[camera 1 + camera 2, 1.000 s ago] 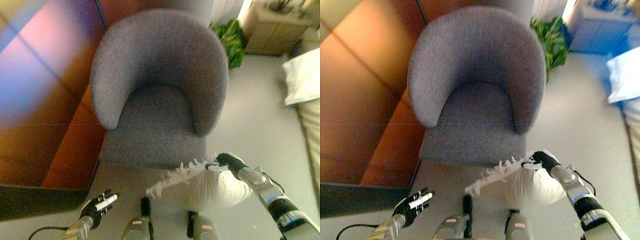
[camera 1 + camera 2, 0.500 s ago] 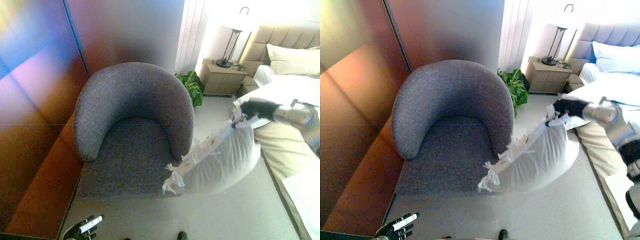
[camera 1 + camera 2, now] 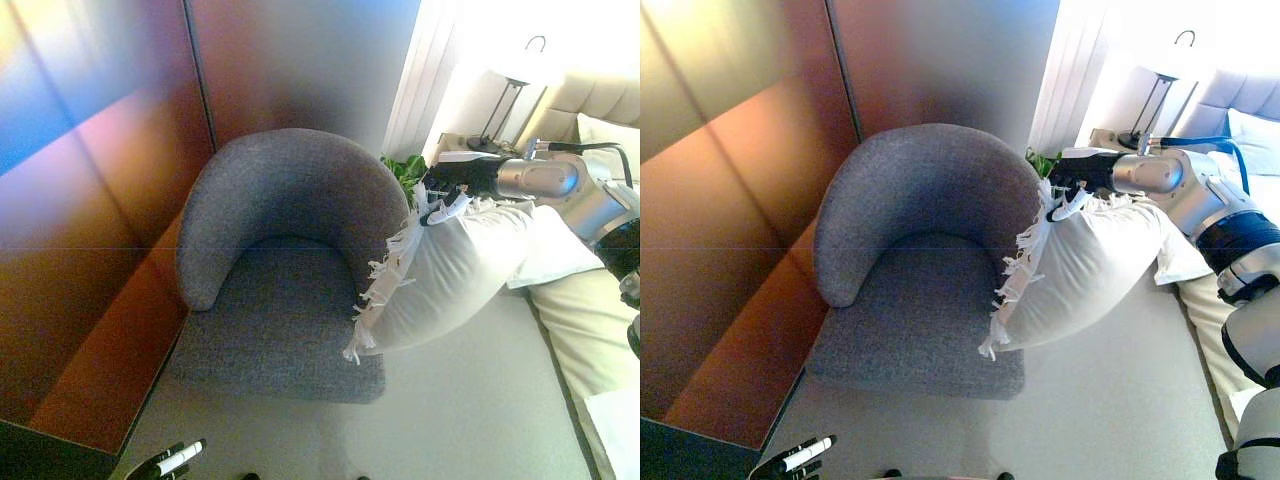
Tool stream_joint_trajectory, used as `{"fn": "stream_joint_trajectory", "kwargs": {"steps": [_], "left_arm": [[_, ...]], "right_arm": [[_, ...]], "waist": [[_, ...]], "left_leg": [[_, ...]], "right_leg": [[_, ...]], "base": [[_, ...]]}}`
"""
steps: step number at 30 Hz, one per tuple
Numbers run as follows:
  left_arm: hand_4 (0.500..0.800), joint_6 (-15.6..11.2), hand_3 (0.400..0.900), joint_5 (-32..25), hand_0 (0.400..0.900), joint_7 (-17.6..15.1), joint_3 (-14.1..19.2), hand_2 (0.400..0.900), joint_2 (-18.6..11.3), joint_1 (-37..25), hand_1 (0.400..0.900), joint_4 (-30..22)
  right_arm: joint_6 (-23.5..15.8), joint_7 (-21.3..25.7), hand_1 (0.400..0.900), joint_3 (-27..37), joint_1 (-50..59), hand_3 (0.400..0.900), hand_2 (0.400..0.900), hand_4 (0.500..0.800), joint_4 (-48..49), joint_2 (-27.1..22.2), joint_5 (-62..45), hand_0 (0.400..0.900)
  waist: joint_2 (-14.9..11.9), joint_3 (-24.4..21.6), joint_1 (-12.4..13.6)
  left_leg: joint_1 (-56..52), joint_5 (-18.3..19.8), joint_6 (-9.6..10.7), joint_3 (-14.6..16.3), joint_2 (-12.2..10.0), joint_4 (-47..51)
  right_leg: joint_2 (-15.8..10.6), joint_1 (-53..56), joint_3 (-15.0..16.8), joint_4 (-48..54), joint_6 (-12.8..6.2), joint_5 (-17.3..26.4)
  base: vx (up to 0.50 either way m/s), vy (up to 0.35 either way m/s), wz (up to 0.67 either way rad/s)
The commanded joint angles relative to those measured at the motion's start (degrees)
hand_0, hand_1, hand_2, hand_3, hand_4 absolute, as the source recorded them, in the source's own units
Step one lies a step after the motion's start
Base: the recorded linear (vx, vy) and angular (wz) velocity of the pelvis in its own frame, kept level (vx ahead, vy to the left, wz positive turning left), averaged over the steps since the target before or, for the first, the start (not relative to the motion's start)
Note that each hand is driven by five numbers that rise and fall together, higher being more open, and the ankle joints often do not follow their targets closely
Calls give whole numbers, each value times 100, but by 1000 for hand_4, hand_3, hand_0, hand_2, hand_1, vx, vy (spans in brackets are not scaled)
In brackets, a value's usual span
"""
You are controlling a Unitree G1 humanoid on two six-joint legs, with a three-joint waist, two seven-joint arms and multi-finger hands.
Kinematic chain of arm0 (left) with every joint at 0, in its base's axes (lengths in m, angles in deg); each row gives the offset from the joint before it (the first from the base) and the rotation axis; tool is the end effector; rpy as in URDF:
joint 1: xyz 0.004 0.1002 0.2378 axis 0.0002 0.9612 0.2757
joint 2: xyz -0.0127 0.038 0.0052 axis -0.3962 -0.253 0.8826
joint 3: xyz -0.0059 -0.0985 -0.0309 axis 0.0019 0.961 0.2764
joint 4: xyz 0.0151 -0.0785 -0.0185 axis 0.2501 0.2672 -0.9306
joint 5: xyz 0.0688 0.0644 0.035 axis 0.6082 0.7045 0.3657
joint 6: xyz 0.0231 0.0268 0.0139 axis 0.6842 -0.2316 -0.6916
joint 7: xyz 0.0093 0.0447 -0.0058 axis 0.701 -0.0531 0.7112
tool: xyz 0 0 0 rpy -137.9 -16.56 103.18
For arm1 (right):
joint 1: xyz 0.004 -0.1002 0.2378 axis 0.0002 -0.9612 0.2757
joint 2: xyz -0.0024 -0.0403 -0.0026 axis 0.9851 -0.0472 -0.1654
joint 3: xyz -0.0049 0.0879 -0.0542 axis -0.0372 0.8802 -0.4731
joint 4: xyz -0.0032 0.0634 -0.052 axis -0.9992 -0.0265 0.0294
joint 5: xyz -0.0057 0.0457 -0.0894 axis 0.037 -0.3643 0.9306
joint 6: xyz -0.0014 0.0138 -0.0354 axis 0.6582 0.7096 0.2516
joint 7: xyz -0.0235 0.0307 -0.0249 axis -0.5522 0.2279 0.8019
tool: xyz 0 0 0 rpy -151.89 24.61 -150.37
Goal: Pick up the pillow and put it on the sofa.
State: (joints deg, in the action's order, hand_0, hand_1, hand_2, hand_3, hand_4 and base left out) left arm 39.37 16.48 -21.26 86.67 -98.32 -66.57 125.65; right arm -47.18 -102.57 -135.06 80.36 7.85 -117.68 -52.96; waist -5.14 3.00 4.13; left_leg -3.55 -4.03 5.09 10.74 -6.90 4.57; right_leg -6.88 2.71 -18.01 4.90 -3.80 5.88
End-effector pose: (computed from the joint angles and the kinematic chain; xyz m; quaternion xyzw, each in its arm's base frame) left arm 0.0592 0.3035 -0.0903 -0.0873 0.5200 0.1941 0.8272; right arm 0.3391 -0.2512 0.2568 -0.6093 0.0616 0.2477 0.7508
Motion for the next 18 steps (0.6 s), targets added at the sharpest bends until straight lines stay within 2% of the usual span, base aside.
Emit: {"fn": "stream_joint_trajectory", "kwargs": {"steps": [1, 11, 18], "left_arm": [[800, -78, 900, -166, 900, -51, -329, 900, -291, -89, 900, 111], [800, -52, 900, -330, 900, -149, -201, 900, -251, 65, 900, 189], [800, -14, 900, -385, 900, -210, -163, 900, -260, 90, 900, 236]], "right_arm": [[-32, 439, 400, -22, 2040, 400, 400, 500, -763, 192, -641, 400], [-49, 256, 400, -578, 2655, 400, 400, 500, -1147, 237, -1037, 400], [87, 163, 400, -810, 2917, 400, 400, 500, -1284, 193, -1188, 400]], "waist": [[-386, -379, 246], [-593, -373, 365], [-684, -368, 411]], "left_leg": [[123, 247, 31, 74, 24, -157], [199, 146, 104, -14, -45, -79], [239, 100, 144, -58, -97, -71]], "right_leg": [[-361, 76, -125, -423, -397, -496], [-272, 157, -247, -308, -357, -505], [-230, 197, -314, -325, -312, -561]], "base": [[45, -6, 15], [28, -4, 13], [44, -12, 11]]}}
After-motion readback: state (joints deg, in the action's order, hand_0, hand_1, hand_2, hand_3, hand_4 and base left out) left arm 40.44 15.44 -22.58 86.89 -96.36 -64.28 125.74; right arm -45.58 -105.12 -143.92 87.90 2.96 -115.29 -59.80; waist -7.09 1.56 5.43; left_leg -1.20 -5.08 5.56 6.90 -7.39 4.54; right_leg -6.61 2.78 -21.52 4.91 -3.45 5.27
